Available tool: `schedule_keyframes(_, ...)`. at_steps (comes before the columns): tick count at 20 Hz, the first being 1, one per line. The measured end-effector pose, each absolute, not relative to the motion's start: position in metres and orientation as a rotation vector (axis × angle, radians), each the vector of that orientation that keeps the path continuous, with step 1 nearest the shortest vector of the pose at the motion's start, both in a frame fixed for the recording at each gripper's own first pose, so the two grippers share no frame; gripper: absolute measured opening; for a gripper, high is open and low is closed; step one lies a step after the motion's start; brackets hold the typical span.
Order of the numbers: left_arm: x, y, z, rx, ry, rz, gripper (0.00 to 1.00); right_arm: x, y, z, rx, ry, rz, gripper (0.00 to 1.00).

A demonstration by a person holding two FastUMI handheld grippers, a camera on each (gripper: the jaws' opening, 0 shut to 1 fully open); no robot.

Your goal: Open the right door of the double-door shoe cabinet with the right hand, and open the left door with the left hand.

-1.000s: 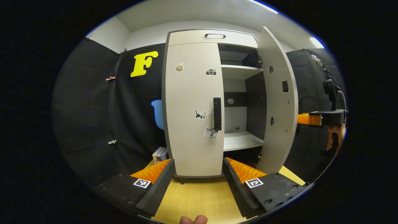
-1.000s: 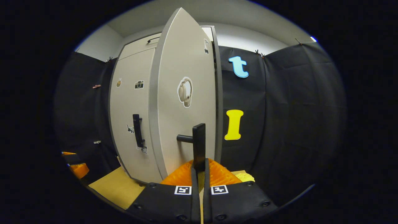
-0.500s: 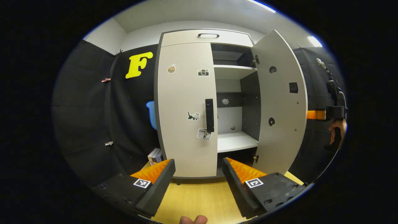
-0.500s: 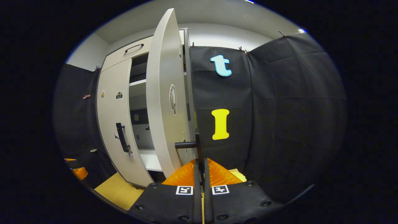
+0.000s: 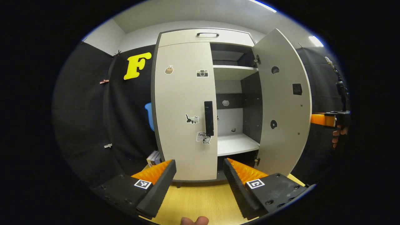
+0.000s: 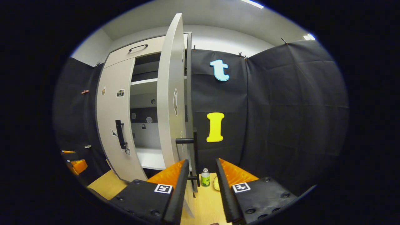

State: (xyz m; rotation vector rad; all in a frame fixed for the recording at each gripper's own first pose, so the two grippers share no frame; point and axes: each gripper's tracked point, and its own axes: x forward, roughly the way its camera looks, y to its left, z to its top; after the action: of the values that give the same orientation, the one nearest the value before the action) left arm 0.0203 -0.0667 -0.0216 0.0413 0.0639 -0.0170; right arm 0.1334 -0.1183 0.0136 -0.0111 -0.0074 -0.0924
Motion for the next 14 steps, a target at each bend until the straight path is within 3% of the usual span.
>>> schedule_keyframes(1,0.027,-0.067,-0.018,0.045,0.059,-0.02,0.94,0.129,-0.12,0.013,-0.006,-0.007,-0.099,0.67)
schedule_keyframes(2,0.033,-0.068,-0.014,0.051,0.051,-0.022,0.95,0.126,-0.119,0.013,0.004,-0.013,-0.104,0.71)
schedule_keyframes(5,0.06,-0.075,-0.002,0.062,0.029,-0.028,0.95,0.113,-0.112,0.011,0.018,-0.029,-0.1,0.96)
schedule_keyframes(14,0.188,-0.094,0.009,0.077,0.033,0.003,0.92,0.083,-0.096,-0.014,0.064,0.016,-0.088,0.99)
